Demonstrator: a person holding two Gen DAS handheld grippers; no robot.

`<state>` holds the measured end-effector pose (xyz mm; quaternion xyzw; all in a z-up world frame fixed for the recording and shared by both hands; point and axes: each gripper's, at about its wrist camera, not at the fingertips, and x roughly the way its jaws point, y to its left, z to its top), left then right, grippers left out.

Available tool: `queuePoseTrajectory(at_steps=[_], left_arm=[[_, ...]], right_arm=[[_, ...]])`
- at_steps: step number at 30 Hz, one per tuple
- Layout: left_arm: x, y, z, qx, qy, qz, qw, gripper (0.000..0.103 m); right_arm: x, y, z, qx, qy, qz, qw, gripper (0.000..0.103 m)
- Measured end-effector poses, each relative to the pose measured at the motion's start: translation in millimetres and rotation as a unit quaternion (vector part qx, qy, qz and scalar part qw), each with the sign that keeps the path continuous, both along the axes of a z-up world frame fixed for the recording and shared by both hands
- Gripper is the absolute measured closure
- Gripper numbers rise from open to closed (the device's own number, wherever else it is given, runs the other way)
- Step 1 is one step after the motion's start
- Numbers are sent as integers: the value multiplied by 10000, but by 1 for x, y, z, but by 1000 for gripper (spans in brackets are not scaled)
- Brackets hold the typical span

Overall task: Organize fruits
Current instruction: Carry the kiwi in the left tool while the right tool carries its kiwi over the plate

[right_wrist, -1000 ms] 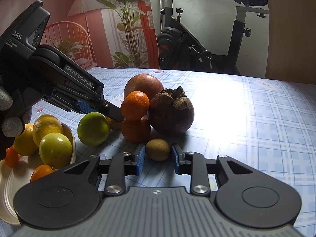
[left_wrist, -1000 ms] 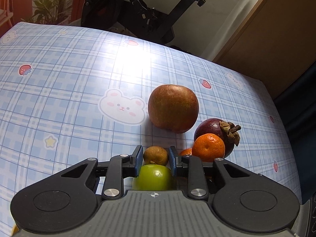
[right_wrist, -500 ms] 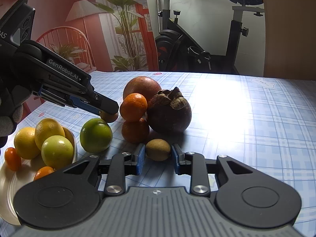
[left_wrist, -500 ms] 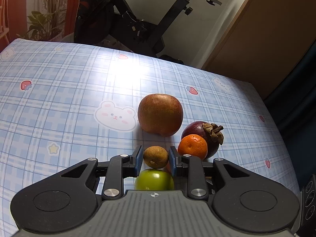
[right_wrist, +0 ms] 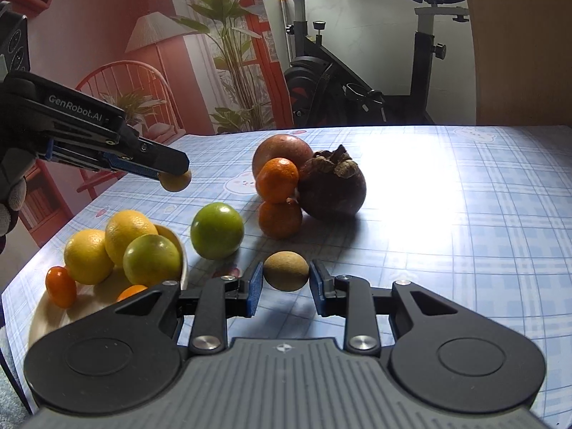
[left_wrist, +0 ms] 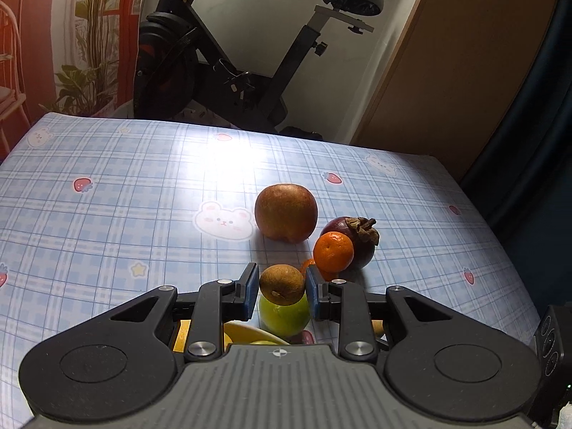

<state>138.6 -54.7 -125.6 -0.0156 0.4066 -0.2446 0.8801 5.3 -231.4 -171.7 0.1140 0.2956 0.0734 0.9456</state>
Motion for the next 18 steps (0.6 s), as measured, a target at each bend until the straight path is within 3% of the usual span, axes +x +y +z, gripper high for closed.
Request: queuePoseTrajectory(at_steps=[8, 18], left_arm=[[-36, 22, 11, 3, -185, -63, 9998, 73], [-51, 51, 8, 78, -15, 32, 10000, 73]], right_arm=[[-7, 35, 22, -146, -368, 539, 9978, 72], [-13, 68, 29, -363, -454, 1022, 9931, 72]])
